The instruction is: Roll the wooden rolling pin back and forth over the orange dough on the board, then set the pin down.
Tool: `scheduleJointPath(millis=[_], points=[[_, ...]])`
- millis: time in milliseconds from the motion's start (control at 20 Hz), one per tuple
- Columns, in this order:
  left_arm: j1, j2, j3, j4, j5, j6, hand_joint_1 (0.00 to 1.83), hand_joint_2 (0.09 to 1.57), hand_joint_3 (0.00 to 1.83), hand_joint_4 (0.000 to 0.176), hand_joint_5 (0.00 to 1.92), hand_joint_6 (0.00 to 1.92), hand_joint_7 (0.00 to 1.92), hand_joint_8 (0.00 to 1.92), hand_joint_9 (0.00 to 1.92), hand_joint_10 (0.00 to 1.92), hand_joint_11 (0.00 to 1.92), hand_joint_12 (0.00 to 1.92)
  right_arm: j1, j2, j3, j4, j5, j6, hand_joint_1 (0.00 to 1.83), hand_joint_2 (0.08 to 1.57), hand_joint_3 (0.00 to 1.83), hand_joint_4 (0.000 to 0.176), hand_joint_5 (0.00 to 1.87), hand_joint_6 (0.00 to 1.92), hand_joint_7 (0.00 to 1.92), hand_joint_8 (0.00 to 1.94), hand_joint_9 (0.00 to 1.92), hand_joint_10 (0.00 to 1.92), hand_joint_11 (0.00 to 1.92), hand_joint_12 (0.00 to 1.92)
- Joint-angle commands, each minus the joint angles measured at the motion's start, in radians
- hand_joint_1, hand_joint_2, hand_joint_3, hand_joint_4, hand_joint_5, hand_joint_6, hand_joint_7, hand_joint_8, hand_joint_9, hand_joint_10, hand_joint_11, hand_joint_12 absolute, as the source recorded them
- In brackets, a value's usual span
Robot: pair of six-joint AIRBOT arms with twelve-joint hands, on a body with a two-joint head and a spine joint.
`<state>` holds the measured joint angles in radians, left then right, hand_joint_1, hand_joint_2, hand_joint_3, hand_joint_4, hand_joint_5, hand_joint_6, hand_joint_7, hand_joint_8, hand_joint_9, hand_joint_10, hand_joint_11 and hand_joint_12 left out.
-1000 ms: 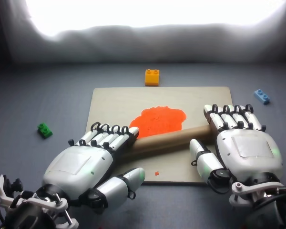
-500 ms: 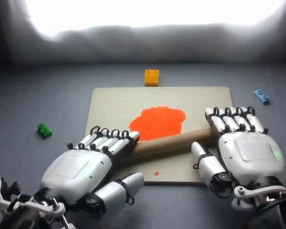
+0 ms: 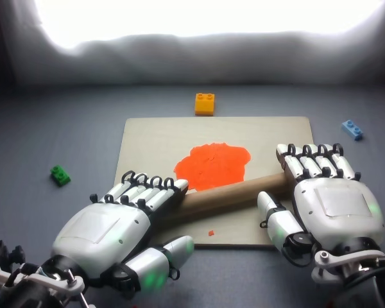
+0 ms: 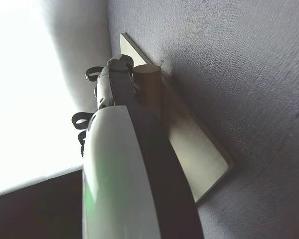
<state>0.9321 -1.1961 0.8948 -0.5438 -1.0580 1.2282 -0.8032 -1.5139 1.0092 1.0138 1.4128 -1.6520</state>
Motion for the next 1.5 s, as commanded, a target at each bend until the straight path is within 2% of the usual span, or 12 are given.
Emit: scheduleJointPath(millis=[0, 300, 450, 500, 600, 750, 950, 1150, 1350, 1400, 1450], points=[[0.000, 0.011, -0.005, 0.044, -0.094, -0.003, 0.00, 1.49, 0.00, 0.000, 0.13, 0.01, 0.19, 0.00, 0.13, 0.00, 0.00, 0.20, 0.003, 0.006, -0.001, -0.062, 0.073, -0.001, 0.00, 1.51, 0.00, 0.000, 0.17, 0.00, 0.23, 0.00, 0.18, 0.01, 0.00, 0.27], [0.005, 0.021, -0.015, 0.048, -0.089, -0.003, 0.00, 1.49, 0.00, 0.000, 0.12, 0.01, 0.17, 0.00, 0.11, 0.00, 0.00, 0.16, 0.010, 0.009, -0.001, -0.062, 0.076, -0.002, 0.00, 1.52, 0.00, 0.000, 0.17, 0.00, 0.23, 0.00, 0.18, 0.01, 0.00, 0.25], [0.005, 0.023, -0.015, 0.050, -0.087, -0.004, 0.00, 1.49, 0.00, 0.000, 0.14, 0.01, 0.19, 0.00, 0.13, 0.01, 0.00, 0.22, 0.011, 0.010, -0.001, -0.062, 0.077, -0.002, 0.00, 1.52, 0.00, 0.000, 0.17, 0.00, 0.22, 0.00, 0.17, 0.00, 0.00, 0.27], [0.005, 0.024, -0.015, 0.052, -0.084, -0.004, 0.00, 1.48, 0.00, 0.000, 0.13, 0.01, 0.19, 0.00, 0.14, 0.01, 0.00, 0.25, 0.012, 0.010, -0.001, -0.062, 0.077, -0.002, 0.00, 1.52, 0.00, 0.000, 0.14, 0.00, 0.18, 0.00, 0.14, 0.00, 0.00, 0.20], [0.005, 0.025, -0.015, 0.054, -0.083, -0.005, 0.00, 1.48, 0.00, 0.000, 0.13, 0.00, 0.18, 0.00, 0.13, 0.00, 0.00, 0.17, 0.015, 0.011, -0.001, -0.062, 0.078, -0.002, 0.00, 1.52, 0.00, 0.000, 0.16, 0.01, 0.22, 0.01, 0.16, 0.01, 0.00, 0.27], [0.001, 0.025, -0.012, 0.060, -0.082, -0.005, 0.00, 1.49, 0.00, 0.000, 0.14, 0.00, 0.18, 0.00, 0.12, 0.00, 0.00, 0.21, 0.022, 0.012, -0.001, -0.062, 0.079, -0.002, 0.00, 1.52, 0.00, 0.000, 0.16, 0.01, 0.22, 0.01, 0.16, 0.01, 0.00, 0.28], [-0.009, 0.026, -0.006, 0.065, -0.074, -0.006, 0.00, 1.48, 0.00, 0.000, 0.12, 0.00, 0.17, 0.00, 0.11, 0.00, 0.00, 0.18, 0.030, 0.015, -0.001, -0.062, 0.080, -0.002, 0.00, 1.52, 0.00, 0.000, 0.19, 0.02, 0.25, 0.01, 0.20, 0.02, 0.00, 0.39], [-0.023, 0.028, -0.003, 0.069, -0.063, -0.007, 0.00, 1.48, 0.00, 0.000, 0.11, 0.00, 0.17, 0.00, 0.11, 0.00, 0.00, 0.20, 0.036, 0.016, -0.001, -0.062, 0.081, -0.002, 0.00, 1.52, 0.00, 0.000, 0.12, 0.00, 0.22, 0.00, 0.17, 0.00, 0.00, 0.22], [-0.038, 0.034, -0.002, 0.074, -0.049, -0.007, 0.00, 1.48, 0.00, 0.000, 0.14, 0.01, 0.18, 0.00, 0.12, 0.01, 0.00, 0.23, 0.041, 0.018, -0.001, -0.062, 0.081, -0.002, 0.00, 1.52, 0.00, 0.000, 0.18, 0.02, 0.25, 0.01, 0.20, 0.01, 0.00, 0.34], [-0.041, 0.035, -0.002, 0.074, -0.047, -0.007, 0.00, 1.49, 0.00, 0.000, 0.14, 0.01, 0.20, 0.01, 0.14, 0.01, 0.00, 0.24, 0.043, 0.019, -0.001, -0.062, 0.081, -0.002, 0.00, 1.51, 0.00, 0.000, 0.16, 0.01, 0.22, 0.00, 0.17, 0.01, 0.00, 0.22], [-0.045, 0.036, -0.001, 0.074, -0.045, -0.007, 0.00, 1.48, 0.00, 0.000, 0.14, 0.01, 0.19, 0.00, 0.14, 0.01, 0.00, 0.24, 0.045, 0.019, -0.001, -0.062, 0.081, -0.002, 0.00, 1.52, 0.00, 0.000, 0.16, 0.01, 0.21, 0.00, 0.16, 0.01, 0.00, 0.22]])
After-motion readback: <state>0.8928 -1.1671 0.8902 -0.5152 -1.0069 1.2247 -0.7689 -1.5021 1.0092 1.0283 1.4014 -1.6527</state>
